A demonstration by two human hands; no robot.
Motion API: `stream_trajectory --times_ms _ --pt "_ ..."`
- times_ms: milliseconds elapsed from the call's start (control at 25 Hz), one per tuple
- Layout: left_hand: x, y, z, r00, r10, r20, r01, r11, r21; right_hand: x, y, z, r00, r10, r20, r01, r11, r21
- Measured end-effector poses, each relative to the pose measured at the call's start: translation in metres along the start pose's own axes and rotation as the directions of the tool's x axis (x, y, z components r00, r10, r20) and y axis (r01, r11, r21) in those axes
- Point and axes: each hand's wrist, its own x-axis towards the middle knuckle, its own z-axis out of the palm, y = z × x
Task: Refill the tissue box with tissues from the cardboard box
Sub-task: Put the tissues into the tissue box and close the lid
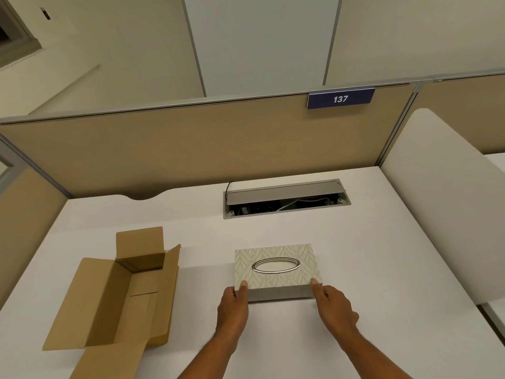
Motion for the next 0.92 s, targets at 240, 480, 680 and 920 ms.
stream_trajectory --times_ms 240,480,680,920 --pt "0.0 -0.003 0.001 1.0 -0.001 0.006 0.001 0.998 0.058 0.003 0.009 0.008 1.0 0.011 0.016 -0.01 0.997 -0.071" --pt "-0.001 -0.005 -0.002 0.999 0.049 0.007 -0.05 0.993 0.102 0.008 0.012 0.007 1.0 -0.021 0.011 0.022 0.993 -0.12" --pt "-0.004 -0.014 -0.001 0.981 0.194 -0.015 -0.186 0.958 0.218 0.004 0.014 0.002 0.992 -0.118 -0.037 0.106 0.966 -0.236" --pt "0.006 -0.017 -0.003 0.854 0.52 -0.026 -0.331 0.58 0.744 -0.001 0.005 -0.005 0.904 -0.414 -0.104 0.319 0.816 -0.482"
